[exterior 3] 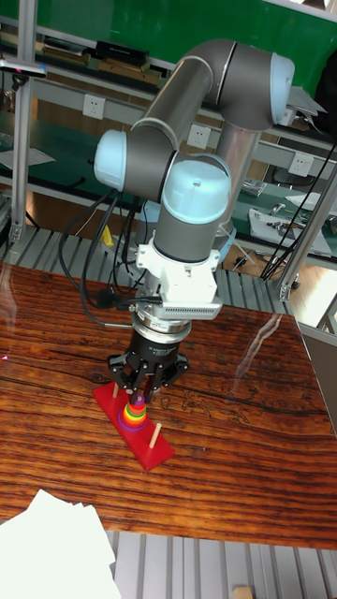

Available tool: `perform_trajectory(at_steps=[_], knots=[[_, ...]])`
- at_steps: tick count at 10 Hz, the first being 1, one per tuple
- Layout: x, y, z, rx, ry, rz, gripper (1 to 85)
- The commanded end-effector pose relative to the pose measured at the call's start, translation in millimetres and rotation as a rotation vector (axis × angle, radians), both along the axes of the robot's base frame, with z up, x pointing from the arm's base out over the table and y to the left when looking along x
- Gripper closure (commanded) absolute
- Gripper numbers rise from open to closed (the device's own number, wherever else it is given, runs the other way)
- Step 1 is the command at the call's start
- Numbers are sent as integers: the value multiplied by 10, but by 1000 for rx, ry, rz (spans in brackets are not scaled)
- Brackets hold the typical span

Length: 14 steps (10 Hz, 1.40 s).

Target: Take out one Hanoi block and throw it aside

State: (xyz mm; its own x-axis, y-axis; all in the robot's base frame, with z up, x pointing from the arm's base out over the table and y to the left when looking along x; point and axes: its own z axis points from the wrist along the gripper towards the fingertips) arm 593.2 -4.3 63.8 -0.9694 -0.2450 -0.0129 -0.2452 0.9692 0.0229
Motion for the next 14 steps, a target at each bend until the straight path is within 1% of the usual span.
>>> perform_trajectory(at_steps=[1, 4, 8, 10, 11, 12, 13, 14], knots=[[33, 11, 14, 8, -10, -9, 583], [43, 12, 20, 6, -15, -19, 610], [21, 24, 73, 8, -7, -34, 663], [17, 30, 110, 8, -5, -35, 663], [11, 20, 161, 2, -4, -34, 663], [4, -24, 246, -23, -3, -31, 663], [-29, 19, 329, -24, 0, -43, 663], [-84, 151, 382, -9, 1, -67, 670]])
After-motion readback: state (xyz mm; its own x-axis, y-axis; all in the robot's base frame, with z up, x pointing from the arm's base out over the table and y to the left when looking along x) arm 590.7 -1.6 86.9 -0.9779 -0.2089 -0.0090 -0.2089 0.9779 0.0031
